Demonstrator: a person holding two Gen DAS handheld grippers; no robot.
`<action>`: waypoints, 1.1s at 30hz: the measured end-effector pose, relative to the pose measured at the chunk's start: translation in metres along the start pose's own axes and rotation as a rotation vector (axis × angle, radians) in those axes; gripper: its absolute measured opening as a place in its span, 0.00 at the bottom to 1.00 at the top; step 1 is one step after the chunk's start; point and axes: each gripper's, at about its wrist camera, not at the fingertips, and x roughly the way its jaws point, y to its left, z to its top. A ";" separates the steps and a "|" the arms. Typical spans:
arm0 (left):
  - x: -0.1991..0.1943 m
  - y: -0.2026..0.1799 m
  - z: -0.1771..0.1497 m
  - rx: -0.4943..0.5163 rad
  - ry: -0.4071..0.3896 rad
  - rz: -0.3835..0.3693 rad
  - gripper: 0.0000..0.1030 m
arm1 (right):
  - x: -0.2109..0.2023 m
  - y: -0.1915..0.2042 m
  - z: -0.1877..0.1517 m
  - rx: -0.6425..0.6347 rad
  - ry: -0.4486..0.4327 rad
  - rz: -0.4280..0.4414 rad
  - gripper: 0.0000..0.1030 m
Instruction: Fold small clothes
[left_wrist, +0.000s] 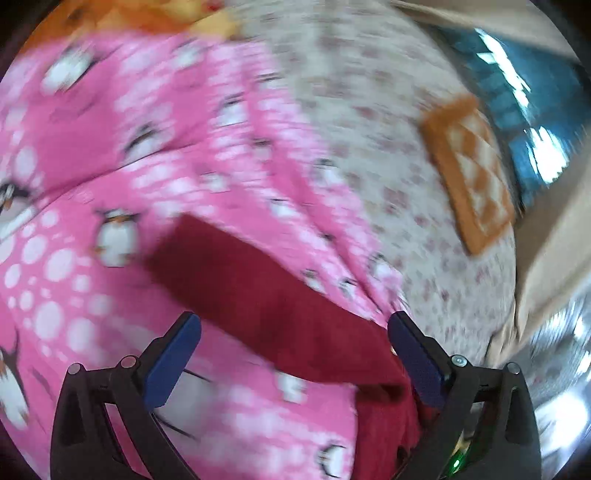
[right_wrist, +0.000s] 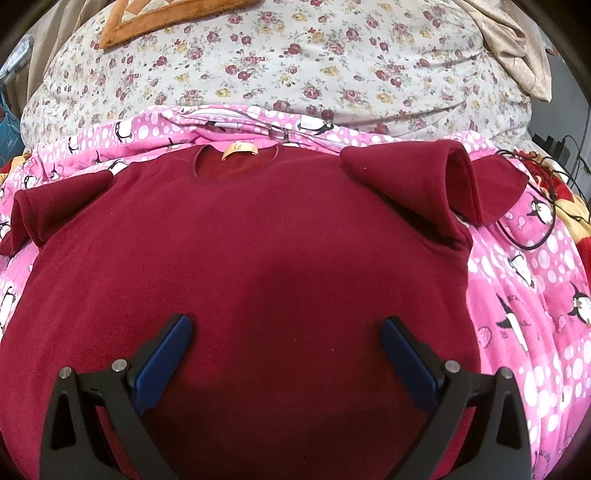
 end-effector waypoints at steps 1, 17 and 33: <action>0.006 0.020 0.006 -0.066 0.010 -0.018 0.79 | 0.000 0.000 0.000 0.000 0.000 0.000 1.00; 0.048 0.022 0.015 0.048 -0.001 0.252 0.00 | 0.000 0.001 0.001 -0.002 0.001 -0.004 1.00; -0.019 -0.079 0.044 0.306 -0.268 0.216 0.00 | 0.000 0.002 0.002 -0.005 0.004 -0.008 1.00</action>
